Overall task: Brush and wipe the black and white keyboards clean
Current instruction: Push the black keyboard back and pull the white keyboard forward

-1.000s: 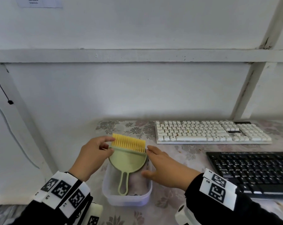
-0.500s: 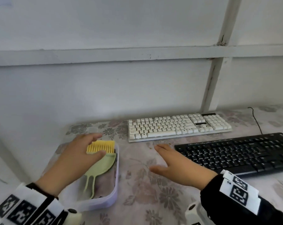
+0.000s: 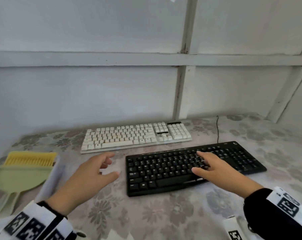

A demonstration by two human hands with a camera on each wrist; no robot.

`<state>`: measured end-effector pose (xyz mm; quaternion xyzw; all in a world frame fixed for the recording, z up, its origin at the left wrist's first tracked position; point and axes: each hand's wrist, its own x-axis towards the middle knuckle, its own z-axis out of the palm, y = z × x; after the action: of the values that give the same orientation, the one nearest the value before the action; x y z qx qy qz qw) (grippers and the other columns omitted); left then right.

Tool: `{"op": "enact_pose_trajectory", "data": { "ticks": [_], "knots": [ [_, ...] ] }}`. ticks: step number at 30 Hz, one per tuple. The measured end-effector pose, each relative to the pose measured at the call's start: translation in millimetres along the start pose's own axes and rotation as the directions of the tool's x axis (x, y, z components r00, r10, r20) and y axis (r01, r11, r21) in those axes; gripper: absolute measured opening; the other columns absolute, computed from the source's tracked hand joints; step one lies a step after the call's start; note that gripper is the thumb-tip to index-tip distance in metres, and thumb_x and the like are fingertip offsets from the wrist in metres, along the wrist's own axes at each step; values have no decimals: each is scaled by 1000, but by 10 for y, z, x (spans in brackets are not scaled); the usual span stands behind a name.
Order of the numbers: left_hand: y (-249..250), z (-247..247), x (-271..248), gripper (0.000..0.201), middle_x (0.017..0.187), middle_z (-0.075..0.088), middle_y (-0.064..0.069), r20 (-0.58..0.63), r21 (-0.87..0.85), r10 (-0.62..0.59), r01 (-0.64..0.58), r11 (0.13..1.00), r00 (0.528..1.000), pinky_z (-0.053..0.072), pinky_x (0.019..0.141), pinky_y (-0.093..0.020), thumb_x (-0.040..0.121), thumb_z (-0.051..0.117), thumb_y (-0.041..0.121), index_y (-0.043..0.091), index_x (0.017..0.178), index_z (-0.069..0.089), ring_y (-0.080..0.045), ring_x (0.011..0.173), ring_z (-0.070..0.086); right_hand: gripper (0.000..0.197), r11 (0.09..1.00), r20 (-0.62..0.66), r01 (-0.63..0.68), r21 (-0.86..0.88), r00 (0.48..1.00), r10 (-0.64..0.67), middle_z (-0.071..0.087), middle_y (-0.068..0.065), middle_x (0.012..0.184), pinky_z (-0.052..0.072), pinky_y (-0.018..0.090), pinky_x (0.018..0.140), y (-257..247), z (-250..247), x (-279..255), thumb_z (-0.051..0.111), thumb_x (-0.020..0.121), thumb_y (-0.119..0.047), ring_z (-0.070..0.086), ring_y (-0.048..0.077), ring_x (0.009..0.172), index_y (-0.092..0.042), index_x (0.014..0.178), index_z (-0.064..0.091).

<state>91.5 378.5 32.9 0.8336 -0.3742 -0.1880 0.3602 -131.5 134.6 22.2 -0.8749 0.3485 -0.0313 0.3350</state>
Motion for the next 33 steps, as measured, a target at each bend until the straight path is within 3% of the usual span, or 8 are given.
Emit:
{"op": "enact_pose_trajectory", "data": {
  "ticks": [3,6,9,12,16,21,27,33],
  "knots": [
    [145,290,39,48,116,53,10,-2,-14,-63,63,998,998,38,91,-25,83,67,30,38,123,42,-8,113,50,74,997,-20,-67,45,997,68,23,-6,155,30,25,109,405,-315,-37,57,89,-45,29,12,140,-25,150,20],
    [224,556,88,59,127,51,4,12,-7,-147,147,989,989,37,95,-28,81,68,31,31,133,40,-10,119,46,91,993,-45,-99,68,994,103,25,-7,155,29,29,112,838,-580,-13,65,76,-60,29,12,139,-23,150,24],
    [237,716,124,74,141,42,2,34,-35,-223,224,974,974,34,101,-31,78,73,31,26,141,34,-14,131,38,71,984,-67,-158,84,984,164,35,-4,147,34,27,106,1112,-783,10,66,85,-37,39,14,131,-16,145,33],
    [272,799,169,76,125,45,13,82,-106,-282,289,951,956,34,95,-31,76,76,21,25,139,33,-11,116,43,39,979,-43,-149,141,987,156,59,-4,115,46,18,84,1302,-911,59,72,82,-20,59,4,98,-18,116,54],
    [225,824,251,95,105,55,17,177,-234,-350,385,893,920,42,84,-30,63,84,11,24,140,32,-6,97,56,51,974,23,-155,167,988,153,66,-6,107,48,19,78,1419,-974,147,79,73,-12,64,7,95,-22,117,56],
    [119,831,308,129,118,56,7,205,-259,-366,411,874,908,42,89,-30,32,87,21,24,145,25,-13,106,56,59,969,84,-184,167,982,172,64,-6,109,42,14,71,1463,-1012,235,80,70,-6,61,5,97,-24,119,52],
    [85,861,342,120,113,57,10,202,-335,-350,400,853,915,44,86,-32,38,86,3,22,143,30,-10,101,57,53,966,64,-213,149,976,206,62,-5,107,39,14,69,1546,-1060,289,81,69,-6,57,4,93,-24,110,54],
    [307,1073,481,99,108,59,15,216,-352,-291,352,867,932,46,75,-24,55,81,-11,22,137,36,-2,98,57,77,949,9,-285,135,958,286,56,-8,99,39,17,75,1785,-1341,320,80,68,-3,54,11,92,-8,136,44]
  ]
}}
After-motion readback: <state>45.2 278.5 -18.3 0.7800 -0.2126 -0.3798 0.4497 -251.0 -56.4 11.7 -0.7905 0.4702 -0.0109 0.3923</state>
